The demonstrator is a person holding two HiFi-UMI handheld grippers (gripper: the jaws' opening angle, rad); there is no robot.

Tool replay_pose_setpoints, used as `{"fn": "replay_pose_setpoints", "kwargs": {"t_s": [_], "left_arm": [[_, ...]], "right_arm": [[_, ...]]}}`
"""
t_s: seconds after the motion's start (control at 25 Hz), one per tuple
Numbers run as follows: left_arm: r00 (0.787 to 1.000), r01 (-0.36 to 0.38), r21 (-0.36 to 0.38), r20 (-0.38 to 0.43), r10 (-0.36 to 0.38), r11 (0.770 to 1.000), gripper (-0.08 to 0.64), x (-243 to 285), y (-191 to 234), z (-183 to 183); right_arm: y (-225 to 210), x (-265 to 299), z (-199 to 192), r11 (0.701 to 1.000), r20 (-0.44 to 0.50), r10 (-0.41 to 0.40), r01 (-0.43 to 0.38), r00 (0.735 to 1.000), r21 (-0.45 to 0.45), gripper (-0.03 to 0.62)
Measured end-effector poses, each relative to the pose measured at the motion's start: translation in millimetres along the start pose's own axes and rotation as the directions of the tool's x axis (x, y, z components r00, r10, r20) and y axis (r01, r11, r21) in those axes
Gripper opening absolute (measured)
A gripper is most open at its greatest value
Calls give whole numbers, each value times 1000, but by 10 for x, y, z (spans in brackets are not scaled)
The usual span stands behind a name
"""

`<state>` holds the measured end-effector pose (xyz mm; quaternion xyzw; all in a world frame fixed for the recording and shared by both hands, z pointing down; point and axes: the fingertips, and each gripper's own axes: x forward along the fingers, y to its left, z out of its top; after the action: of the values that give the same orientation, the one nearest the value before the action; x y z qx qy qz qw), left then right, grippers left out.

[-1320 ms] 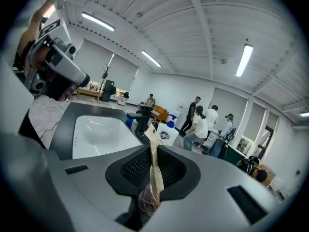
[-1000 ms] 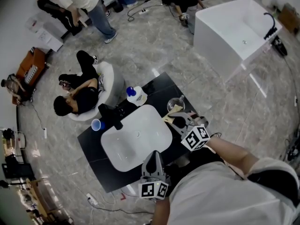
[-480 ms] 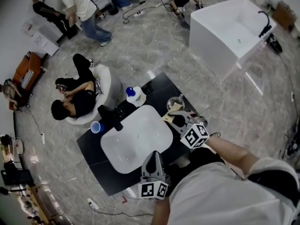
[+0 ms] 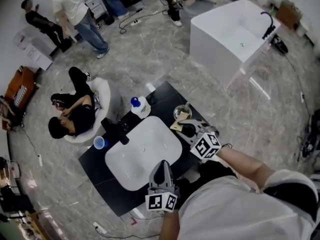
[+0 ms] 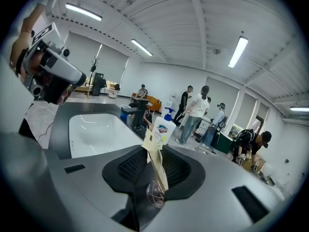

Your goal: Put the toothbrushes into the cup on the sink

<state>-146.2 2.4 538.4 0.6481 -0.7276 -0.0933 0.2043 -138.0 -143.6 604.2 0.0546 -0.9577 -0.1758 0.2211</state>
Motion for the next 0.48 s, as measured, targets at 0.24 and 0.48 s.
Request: {"fn": "replay_pose_setpoints", "kwargs": {"t_s": [0.24,0.48], "left_arm": [[999,48,-17,18,-48,999,3,20,63,58],[993,109,3,40,-109,994,3,109,15,217]], "right_arm": [[48,-59,135,1000,-15,-25,25,1000,-16,117],[59,-98,227,999,-45,-40,39,998,-23,115]]}}
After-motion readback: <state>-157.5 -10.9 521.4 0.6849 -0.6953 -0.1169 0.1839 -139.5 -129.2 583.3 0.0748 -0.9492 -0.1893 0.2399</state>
